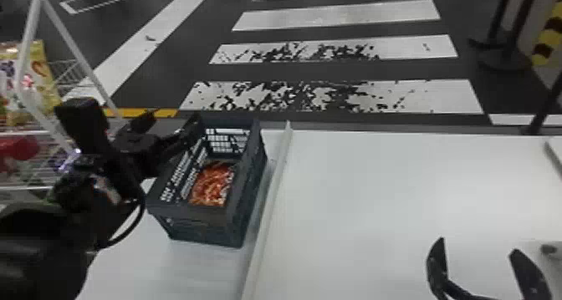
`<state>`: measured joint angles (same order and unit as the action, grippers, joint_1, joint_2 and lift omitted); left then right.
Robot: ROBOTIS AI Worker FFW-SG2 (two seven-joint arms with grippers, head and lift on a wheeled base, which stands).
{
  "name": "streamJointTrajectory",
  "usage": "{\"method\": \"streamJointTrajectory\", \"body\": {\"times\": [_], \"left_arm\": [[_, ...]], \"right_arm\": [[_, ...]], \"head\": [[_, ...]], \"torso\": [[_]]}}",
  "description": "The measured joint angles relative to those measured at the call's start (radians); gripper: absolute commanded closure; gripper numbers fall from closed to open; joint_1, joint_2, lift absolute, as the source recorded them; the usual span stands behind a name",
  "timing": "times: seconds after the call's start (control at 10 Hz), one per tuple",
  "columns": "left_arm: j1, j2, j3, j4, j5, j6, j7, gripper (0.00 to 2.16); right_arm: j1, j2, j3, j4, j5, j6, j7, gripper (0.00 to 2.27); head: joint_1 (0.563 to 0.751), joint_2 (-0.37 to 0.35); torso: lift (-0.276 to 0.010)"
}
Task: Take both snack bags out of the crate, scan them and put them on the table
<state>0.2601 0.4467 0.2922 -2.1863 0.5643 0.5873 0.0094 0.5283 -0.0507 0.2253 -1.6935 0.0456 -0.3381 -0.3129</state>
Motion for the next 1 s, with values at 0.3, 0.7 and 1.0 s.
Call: {"method": "streamJointTrajectory", "body": {"times": [0.3,0.7,1.0], "left_arm": [[-0.157,0.036,-0.034,0.069,0.009,0.308,0.003,0.07],[-0.307,0.047,-0.067,0.196,0.008,0.554,-0.016,0.07],[-0.427,0.038,-0.154,0.326,-0.064,0.586,-0.038,0.08]], "right_arm": [[0.006,0.003,0.01,0.0,0.0,0.001,0.0,0.04],[0.012,0.005,0.014,0.0,0.005,0.009,0.0,0.04],[0.009,0.006,0.016,0.006,0.008,0.024,0.002,0.04]], "head": [[0.695,0.245],[0.695,0.261],[0.695,0.256]], "torso": [[-0.092],[-0.092],[-0.092]]}}
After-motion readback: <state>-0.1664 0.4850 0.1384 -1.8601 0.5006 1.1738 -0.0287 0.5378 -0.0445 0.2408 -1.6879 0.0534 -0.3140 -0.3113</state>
